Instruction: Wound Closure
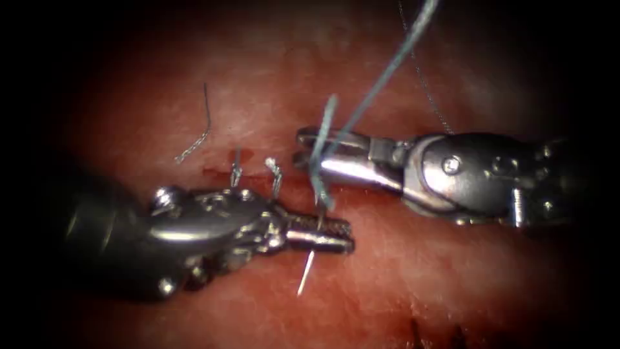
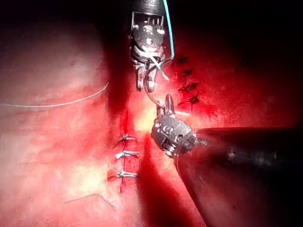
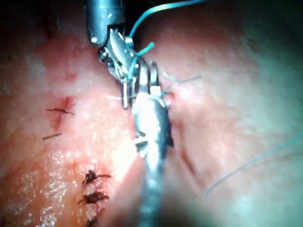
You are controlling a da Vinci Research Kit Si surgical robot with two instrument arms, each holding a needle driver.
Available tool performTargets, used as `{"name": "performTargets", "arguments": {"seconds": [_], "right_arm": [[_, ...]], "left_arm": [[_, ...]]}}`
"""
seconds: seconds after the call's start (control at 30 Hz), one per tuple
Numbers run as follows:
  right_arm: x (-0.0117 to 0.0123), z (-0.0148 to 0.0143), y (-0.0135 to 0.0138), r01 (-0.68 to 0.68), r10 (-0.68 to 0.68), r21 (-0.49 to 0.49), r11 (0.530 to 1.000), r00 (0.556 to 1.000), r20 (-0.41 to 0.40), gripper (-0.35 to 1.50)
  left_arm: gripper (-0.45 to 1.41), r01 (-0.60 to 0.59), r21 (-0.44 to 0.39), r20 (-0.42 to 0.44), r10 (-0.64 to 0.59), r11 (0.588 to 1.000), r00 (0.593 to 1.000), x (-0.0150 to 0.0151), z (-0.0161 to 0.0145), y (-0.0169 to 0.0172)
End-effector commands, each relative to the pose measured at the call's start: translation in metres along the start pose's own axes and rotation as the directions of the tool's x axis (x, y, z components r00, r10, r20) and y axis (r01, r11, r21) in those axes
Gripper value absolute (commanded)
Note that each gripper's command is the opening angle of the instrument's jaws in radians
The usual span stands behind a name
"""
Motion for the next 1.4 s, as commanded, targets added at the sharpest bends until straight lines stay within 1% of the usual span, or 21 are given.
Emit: {"name": "performTargets", "arguments": {"seconds": [0.03,0.1,0.13,0.17,0.2,0.27,0.33,0.37,0.4,0.47,0.5,0.57,0.6,0.67,0.73,0.8,0.83,0.97,1.07,1.23,1.4], "right_arm": [[-0.0006,0.0001,-0.0009,-0.038,0.038,-0.001,0.999,0.999,0.01,-0.35],[-0.0004,-0.0001,-0.0008,-0.075,0.076,-0.038,0.996,0.997,0.026,0.27],[-0.0002,-0.0003,-0.0006,-0.088,0.09,-0.058,0.994,0.995,0.034,0.51],[0.0001,-0.0005,-0.0005,-0.102,0.105,-0.078,0.992,0.993,0.045,0.66],[0.0004,-0.0006,-0.0004,-0.104,0.108,-0.089,0.991,0.993,0.046,0.7],[0.0008,-0.0006,-0.0004,-0.113,0.117,-0.093,0.989,0.992,0.04,0.7],[0.002,-0.0003,-0.0004,-0.129,0.13,-0.104,0.986,0.991,0.011,0.71],[0.0025,-0.0002,-0.0005,-0.139,0.139,-0.11,0.984,0.99,-0.004,0.83],[0.0033,0.0,-0.0006,-0.146,0.144,-0.12,0.982,0.989,-0.027,1.02],[0.0041,0.0001,-0.0006,-0.153,0.149,-0.124,0.98,0.988,-0.039,1.18],[0.0046,0.0,-0.0006,-0.157,0.153,-0.124,0.98,0.987,-0.04,1.25],[0.0048,-0.0002,-0.0007,-0.158,0.155,-0.122,0.98,0.987,-0.039,1.25],[0.0047,-0.0003,-0.0007,-0.134,0.131,-0.129,0.983,0.991,-0.033,1.23],[0.0043,-0.0003,-0.0009,-0.023,0.026,-0.166,0.986,1.0,0.015,1.23],[0.0037,-0.0001,-0.0011,0.048,-0.034,-0.162,0.986,0.996,0.087,1.23],[0.0031,0.0002,-0.0015,0.124,-0.101,-0.136,0.983,0.981,0.164,1.23],[0.0027,0.0003,-0.0018,0.17,-0.144,-0.116,0.979,0.967,0.208,1.2],[0.0017,0.0005,-0.0023,0.297,-0.267,-0.051,0.953,0.91,0.318,1.05],[0.0013,0.0003,-0.0023,0.326,-0.297,-0.034,0.945,0.894,0.337,1.05],[0.0014,0.0003,-0.0025,0.34,-0.313,-0.02,0.94,0.886,0.342,1.05],[0.0014,0.0005,-0.0024,0.351,-0.322,-0.018,0.936,0.879,0.352,0.88]], "left_arm": [[-0.45,0.006,0.008,-0.012,-0.006,1.0,1.0,-0.001,0.0,0.0001],[-0.45,0.008,0.032,-0.033,-0.007,0.999,0.999,-0.0006,-0.0004,-0.0001],[-0.45,0.008,0.042,-0.037,-0.007,0.999,0.999,-0.0005,-0.0006,-0.0003],[-0.45,0.008,0.055,-0.043,-0.006,0.998,0.999,-0.0005,-0.0008,-0.0004],[-0.45,0.008,0.071,-0.05,-0.004,0.997,0.999,-0.0004,-0.001,-0.0008],[-0.45,0.007,0.079,-0.053,-0.003,0.997,0.999,-0.0005,-0.0011,-0.0011],[-0.45,-0.001,0.087,-0.056,0.006,0.996,0.998,-0.0011,-0.0012,-0.0022],[-0.45,-0.01,0.094,-0.058,0.015,0.996,0.998,-0.0012,-0.0012,-0.0025],[-0.45,0.003,0.104,-0.065,0.004,0.995,0.998,-0.0015,-0.0013,-0.0032],[-0.45,0.024,0.106,-0.069,-0.017,0.994,0.997,-0.0016,-0.0014,-0.0037],[-0.45,0.054,0.107,-0.074,-0.046,0.993,0.996,-0.0016,-0.0015,-0.004],[-0.45,0.084,0.107,-0.079,-0.076,0.991,0.994,-0.0015,-0.0016,-0.0041],[-0.45,0.103,0.107,-0.082,-0.094,0.989,0.992,-0.0014,-0.0016,-0.0041],[-0.45,0.15,0.105,-0.089,-0.141,0.983,0.986,-0.0014,-0.0015,-0.004],[-0.45,0.163,0.109,-0.094,-0.153,0.981,0.984,-0.0015,-0.0014,-0.0039],[-0.45,0.164,0.11,-0.096,-0.154,0.98,0.983,-0.0014,-0.0012,-0.0036],[-0.45,0.166,0.111,-0.097,-0.155,0.98,0.983,-0.0014,-0.0011,-0.0035],[-0.45,0.173,0.109,-0.1,-0.162,0.979,0.982,-0.0009,-0.0012,-0.0029],[-0.45,0.179,0.105,-0.104,-0.168,0.978,0.98,-0.0005,-0.0014,-0.0023],[-0.45,0.183,0.107,-0.106,-0.171,0.977,0.979,-0.0003,-0.0015,-0.002],[-0.45,0.184,0.118,-0.114,-0.171,0.976,0.979,-0.0003,-0.0015,-0.0019]]}}
